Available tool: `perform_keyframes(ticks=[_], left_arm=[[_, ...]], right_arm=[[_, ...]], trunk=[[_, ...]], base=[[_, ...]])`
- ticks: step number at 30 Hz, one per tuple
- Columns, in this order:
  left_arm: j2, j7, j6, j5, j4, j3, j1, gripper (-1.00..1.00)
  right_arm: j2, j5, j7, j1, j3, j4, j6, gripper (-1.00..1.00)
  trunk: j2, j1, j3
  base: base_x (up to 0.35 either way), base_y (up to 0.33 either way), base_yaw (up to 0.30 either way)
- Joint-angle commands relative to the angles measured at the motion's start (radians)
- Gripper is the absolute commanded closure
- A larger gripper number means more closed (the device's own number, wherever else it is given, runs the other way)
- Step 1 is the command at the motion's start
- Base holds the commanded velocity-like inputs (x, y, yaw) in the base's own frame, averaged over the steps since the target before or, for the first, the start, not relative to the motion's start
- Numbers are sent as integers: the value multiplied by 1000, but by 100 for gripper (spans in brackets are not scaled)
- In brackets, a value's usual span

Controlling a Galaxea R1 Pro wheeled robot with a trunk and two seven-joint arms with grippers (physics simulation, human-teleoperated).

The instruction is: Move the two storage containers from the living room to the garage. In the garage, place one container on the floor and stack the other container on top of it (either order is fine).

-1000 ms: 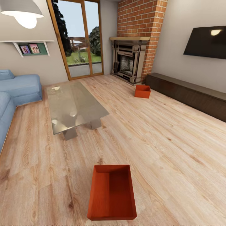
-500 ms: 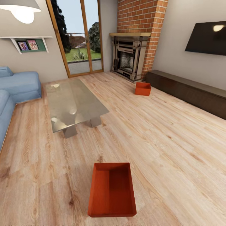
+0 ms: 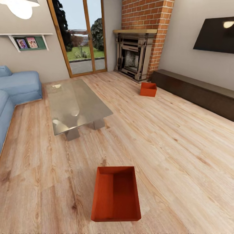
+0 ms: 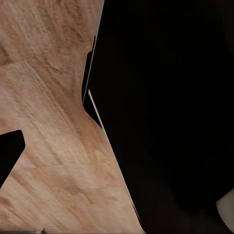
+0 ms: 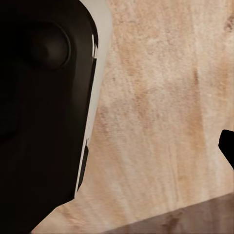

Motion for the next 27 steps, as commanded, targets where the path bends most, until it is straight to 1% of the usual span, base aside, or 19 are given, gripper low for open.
perform_keyframes(ticks=[1, 27], left_arm=[[0, 1, -2, 3, 0, 1, 0, -100], [0, 1, -2, 3, 0, 1, 0, -100]], right_arm=[[1, -6, -2, -1, 8, 3, -6, -100], [1, -5, -2, -1, 8, 3, -6, -100]], trunk=[[0, 0, -2], [0, 0, -44]], base=[[0, 0, 0], [0, 0, 0]])
